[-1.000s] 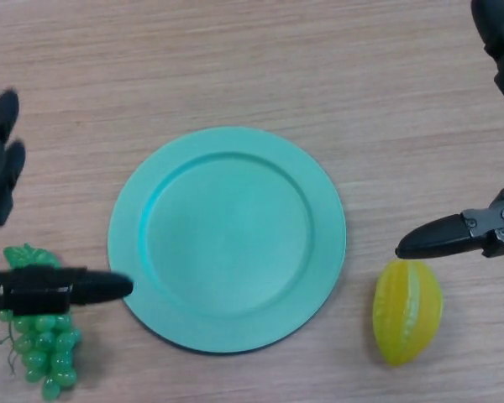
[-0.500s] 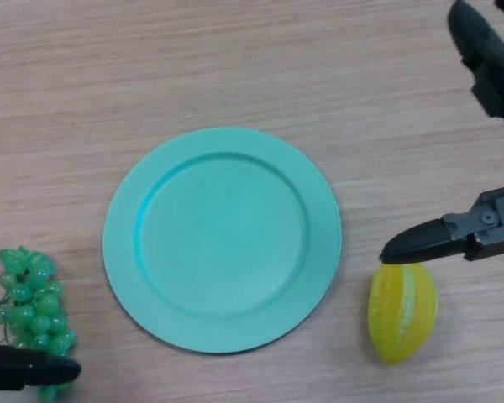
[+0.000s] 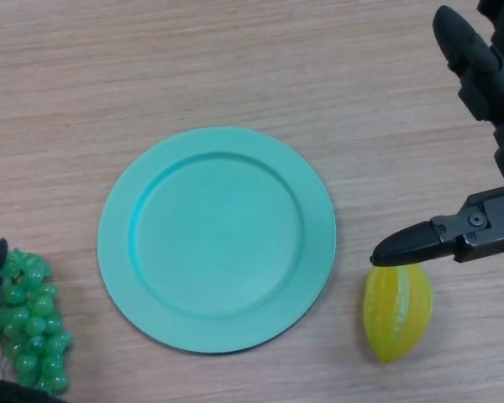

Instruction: Pick up the green grapes and place it on the plate

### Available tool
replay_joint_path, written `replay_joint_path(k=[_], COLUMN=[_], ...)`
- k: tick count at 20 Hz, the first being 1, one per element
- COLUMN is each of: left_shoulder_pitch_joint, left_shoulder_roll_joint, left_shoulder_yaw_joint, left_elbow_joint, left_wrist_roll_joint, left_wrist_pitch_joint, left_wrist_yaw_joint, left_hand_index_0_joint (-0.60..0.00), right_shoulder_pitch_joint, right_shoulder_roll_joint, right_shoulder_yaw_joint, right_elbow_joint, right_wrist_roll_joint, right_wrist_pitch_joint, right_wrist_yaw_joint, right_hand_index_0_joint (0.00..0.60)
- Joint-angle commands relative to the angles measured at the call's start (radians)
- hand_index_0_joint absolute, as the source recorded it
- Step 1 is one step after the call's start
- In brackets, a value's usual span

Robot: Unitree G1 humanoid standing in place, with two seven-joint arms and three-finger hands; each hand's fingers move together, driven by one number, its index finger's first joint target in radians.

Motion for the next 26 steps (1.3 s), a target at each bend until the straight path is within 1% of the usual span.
replay_joint_path(k=[1, 2, 3, 4, 5, 6, 7, 9, 10, 11, 12, 13, 14, 15, 16, 17, 18, 19, 20, 21, 22, 23, 24, 25, 26], left_shoulder_pitch_joint=[-0.025, -0.026, -0.029, -0.031, -0.035, -0.039, -0.047, -0.054, -0.050, -0.039, -0.038, -0.043, -0.050, -0.047, -0.045, -0.044, -0.044, -0.050, -0.055, -0.070, -0.078, -0.097, -0.108, -0.132, -0.151], left_shoulder_roll_joint=[0.038, 0.037, 0.039, 0.042, 0.048, 0.055, 0.058, 0.062, 0.063, 0.060, 0.049, 0.024, 0.014, 0.013, 0.012, 0.004, 0.004, -0.001, -0.004, -0.007, -0.006, 0.004, 0.010, 0.038, 0.038], left_shoulder_yaw_joint=[0.046, 0.044, 0.039, 0.034, 0.022, 0.009, -0.008, -0.031, -0.034, -0.035, -0.026, 0.005, 0.022, 0.044, 0.054, 0.078, 0.088, 0.110, 0.116, 0.117, 0.105, 0.063, 0.035, -0.026, -0.047], left_elbow_joint=[-0.034, -0.033, -0.028, -0.021, -0.006, 0.007, 0.020, 0.043, 0.042, 0.026, 0.000, -0.058, -0.093, -0.152, -0.175, -0.246, -0.280, -0.355, -0.390, -0.468, -0.503, -0.578, -0.603, -0.622, -0.634], left_wrist_roll_joint=[0.007, 0.003, -0.002, -0.005, -0.013, -0.023, -0.027, -0.006, -0.008, -0.041, -0.101, -0.234, -0.299, -0.362, -0.370, -0.404, -0.405, -0.418, -0.421, -0.421, -0.414, -0.366, -0.332, -0.230, -0.209], left_wrist_pitch_joint=[-0.074, -0.073, -0.078, -0.085, -0.104, -0.125, -0.143, -0.183, -0.196, -0.214, -0.203, -0.159, -0.125, -0.093, -0.084, -0.036, -0.015, 0.017, 0.032, 0.055, 0.076, 0.114, 0.117, 0.057, 0.069], left_wrist_yaw_joint=[0.054, 0.054, 0.056, 0.059, 0.065, 0.066, 0.073, 0.110, 0.114, 0.095, 0.076, 0.055, 0.053, 0.046, 0.044, 0.035, 0.027, 0.016, 0.014, 0.010, 0.000, -0.020, -0.029, -0.049, -0.062], left_hand_index_0_joint=[0.000, -0.049, -0.199, -0.299, -0.449, -0.549, -0.600, -0.600, -0.600, -0.600, -0.600, -0.600, -0.600, -0.600, -0.600, -0.600, -0.600, -0.600, -0.600, -0.600, -0.600, -0.600, -0.600, -0.600, -0.600], right_shoulder_pitch_joint=[-0.035, -0.035, -0.035, -0.035, -0.036, -0.036, -0.032, -0.029, -0.027, -0.025, -0.025, -0.026, -0.024, -0.019, -0.018, -0.014, -0.012, -0.013, -0.015, -0.012, -0.011, -0.011, -0.010, -0.013, -0.016], right_shoulder_roll_joint=[-0.003, -0.003, -0.003, -0.003, -0.003, -0.004, -0.005, -0.007, -0.006, -0.007, -0.008, -0.010, -0.011, -0.012, -0.012, -0.012, -0.011, -0.011, -0.012, -0.012, -0.012, -0.009, -0.008, -0.007, -0.009], right_shoulder_yaw_joint=[-0.033, -0.033, -0.033, -0.034, -0.037, -0.040, -0.043, -0.045, -0.046, -0.050, -0.052, -0.058, -0.059, -0.058, -0.057, -0.053, -0.054, -0.055, -0.055, -0.054, -0.052, -0.050, -0.051, -0.057, -0.058], right_elbow_joint=[-0.038, -0.039, -0.039, -0.039, -0.040, -0.041, -0.043, -0.046, -0.048, -0.052, -0.054, -0.059, -0.060, -0.063, -0.065, -0.069, -0.071, -0.076, -0.077, -0.081, -0.080, -0.081, -0.083, -0.088, -0.087], right_wrist_roll_joint=[-0.024, -0.024, -0.024, -0.023, -0.018, -0.014, -0.009, -0.004, -0.001, 0.006, 0.010, 0.019, 0.022, 0.024, 0.025, 0.022, 0.022, 0.024, 0.024, 0.022, 0.019, 0.017, 0.018, 0.026, 0.027], right_wrist_pitch_joint=[-0.123, -0.123, -0.122, -0.122, -0.120, -0.122, -0.125, -0.125, -0.124, -0.121, -0.118, -0.115, -0.116, -0.118, -0.117, -0.119, -0.120, -0.113, -0.111, -0.110, -0.112, -0.111, -0.110, -0.104, -0.102], right_wrist_yaw_joint=[0.012, 0.012, 0.013, 0.013, 0.014, 0.014, 0.013, 0.012, 0.011, 0.010, 0.009, 0.006, 0.004, 0.000, -0.002, -0.003, -0.002, -0.004, -0.004, -0.004, -0.005, -0.007, -0.007, -0.011, -0.014], right_hand_index_0_joint=[0.000, 0.000, 0.000, 0.000, 0.000, 0.000, 0.000, 0.000, 0.000, 0.000, 0.000, 0.000, 0.000, 0.000, 0.000, 0.000, 0.000, 0.000, 0.000, 0.000, 0.000, 0.000, 0.000, 0.000, 0.000])
